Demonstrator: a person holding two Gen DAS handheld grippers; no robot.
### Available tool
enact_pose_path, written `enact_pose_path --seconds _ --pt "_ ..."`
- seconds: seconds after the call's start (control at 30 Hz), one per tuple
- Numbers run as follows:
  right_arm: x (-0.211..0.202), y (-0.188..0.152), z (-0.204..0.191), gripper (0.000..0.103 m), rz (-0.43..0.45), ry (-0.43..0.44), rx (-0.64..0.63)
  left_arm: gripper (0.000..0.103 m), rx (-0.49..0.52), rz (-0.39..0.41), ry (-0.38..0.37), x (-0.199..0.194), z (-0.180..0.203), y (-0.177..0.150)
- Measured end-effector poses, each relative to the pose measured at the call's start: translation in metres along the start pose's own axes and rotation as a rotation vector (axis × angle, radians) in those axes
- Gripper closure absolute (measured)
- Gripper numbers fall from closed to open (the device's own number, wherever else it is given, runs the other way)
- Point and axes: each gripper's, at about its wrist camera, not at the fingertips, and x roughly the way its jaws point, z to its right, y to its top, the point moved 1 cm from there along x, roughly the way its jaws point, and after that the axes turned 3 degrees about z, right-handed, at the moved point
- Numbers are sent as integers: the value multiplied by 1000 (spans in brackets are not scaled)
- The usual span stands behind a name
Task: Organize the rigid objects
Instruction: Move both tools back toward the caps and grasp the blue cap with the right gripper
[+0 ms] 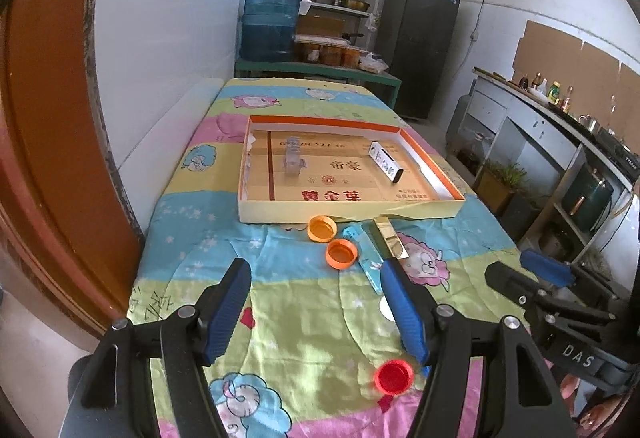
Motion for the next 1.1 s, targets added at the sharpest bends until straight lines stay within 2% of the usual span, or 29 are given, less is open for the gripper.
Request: enact_pose_path --seconds 0.33,0.63,1.1 --pt "-7 -30 -7 38 -11 14 -7 38 18 -23 11 -1 7 -16" --pt "-2 -56 -18 38 -50 32 -64 38 27 -32 16 0 4 -34" --pt "23 -82 -31 38 -120 49 -139 38 37 -64 6 6 2 -53"
